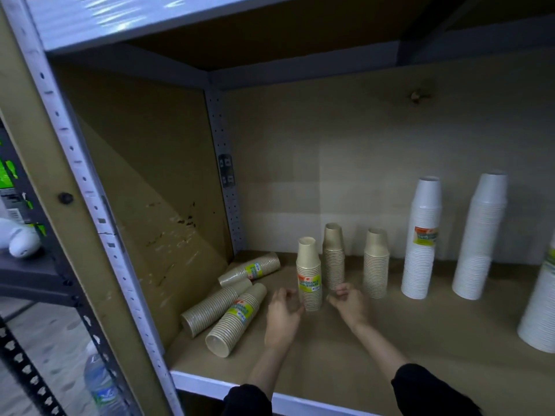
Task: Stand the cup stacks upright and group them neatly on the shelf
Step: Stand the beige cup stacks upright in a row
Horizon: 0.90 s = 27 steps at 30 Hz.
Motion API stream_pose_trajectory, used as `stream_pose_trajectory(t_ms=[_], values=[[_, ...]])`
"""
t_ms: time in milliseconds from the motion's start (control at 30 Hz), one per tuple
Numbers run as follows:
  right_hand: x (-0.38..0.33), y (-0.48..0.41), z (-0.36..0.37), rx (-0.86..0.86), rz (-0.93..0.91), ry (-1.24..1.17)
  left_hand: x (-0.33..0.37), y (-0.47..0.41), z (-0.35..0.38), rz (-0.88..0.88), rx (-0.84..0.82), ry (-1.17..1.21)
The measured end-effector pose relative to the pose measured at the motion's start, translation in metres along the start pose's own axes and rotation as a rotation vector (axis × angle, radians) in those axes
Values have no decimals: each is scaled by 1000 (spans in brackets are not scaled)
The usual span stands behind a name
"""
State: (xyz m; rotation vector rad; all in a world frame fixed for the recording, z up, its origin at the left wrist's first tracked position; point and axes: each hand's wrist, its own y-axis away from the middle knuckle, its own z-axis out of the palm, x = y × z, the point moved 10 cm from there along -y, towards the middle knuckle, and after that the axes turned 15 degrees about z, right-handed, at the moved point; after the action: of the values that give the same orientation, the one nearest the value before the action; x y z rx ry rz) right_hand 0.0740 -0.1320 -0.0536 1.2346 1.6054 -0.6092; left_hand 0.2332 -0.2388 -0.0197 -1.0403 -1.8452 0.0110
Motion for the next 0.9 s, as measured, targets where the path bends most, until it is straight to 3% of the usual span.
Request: stream_pose_trajectory(t_ms=[333,533,900], values=[[4,40,44,-161,-104,115,-3,5,-37,31,20,-75],[-32,63,95,-244,-246,219,-30,2,-92,-12,53,-208],[-131,68,156,-220,-542,447,-74,-25,-136,-171,-207,-474]])
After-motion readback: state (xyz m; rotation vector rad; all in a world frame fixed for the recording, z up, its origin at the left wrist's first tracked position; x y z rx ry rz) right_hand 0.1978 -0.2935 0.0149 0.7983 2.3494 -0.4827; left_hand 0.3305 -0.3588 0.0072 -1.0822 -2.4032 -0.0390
